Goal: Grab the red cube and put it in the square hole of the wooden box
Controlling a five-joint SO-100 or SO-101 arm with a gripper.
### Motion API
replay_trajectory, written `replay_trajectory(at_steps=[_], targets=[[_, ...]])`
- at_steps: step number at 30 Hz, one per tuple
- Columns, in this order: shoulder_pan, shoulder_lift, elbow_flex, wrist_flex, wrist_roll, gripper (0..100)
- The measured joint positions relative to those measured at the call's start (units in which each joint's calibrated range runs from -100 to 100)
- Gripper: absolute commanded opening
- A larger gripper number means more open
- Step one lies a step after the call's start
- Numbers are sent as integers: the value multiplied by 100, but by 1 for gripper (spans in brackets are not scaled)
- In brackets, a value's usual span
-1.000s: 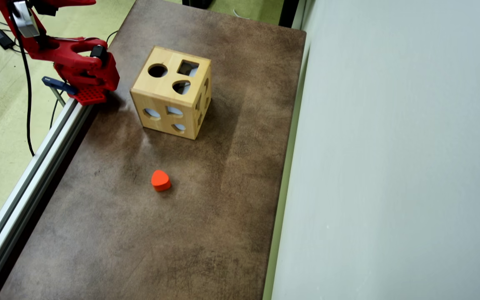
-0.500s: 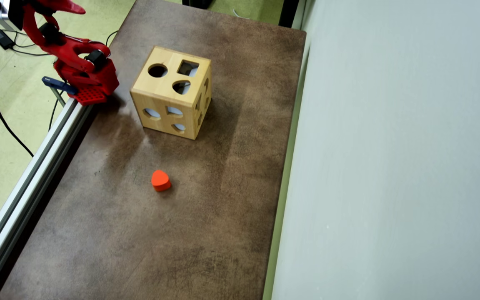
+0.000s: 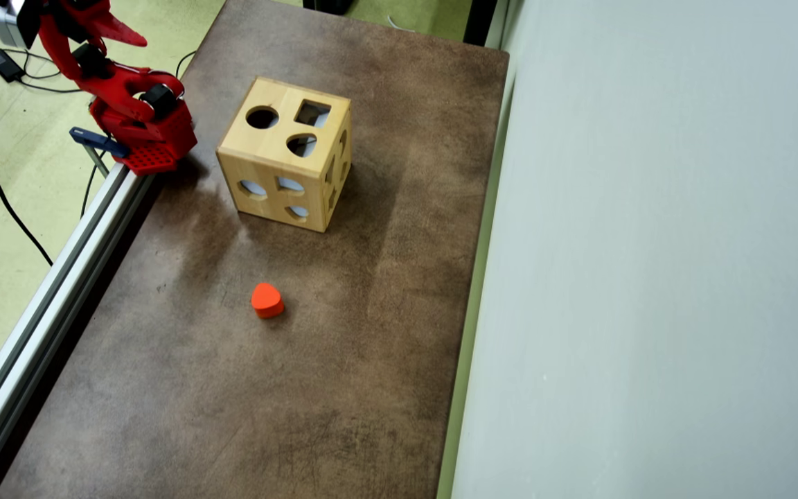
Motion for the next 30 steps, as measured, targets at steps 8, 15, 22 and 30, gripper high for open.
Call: replay_trajectory(at_steps=[8,15,22,30], targets=[[-417,-25,163,0,98,37],[-733,-25,181,0,98,36],[-733,-25,199,0,98,15],[-733,-25,253,0,98,3]])
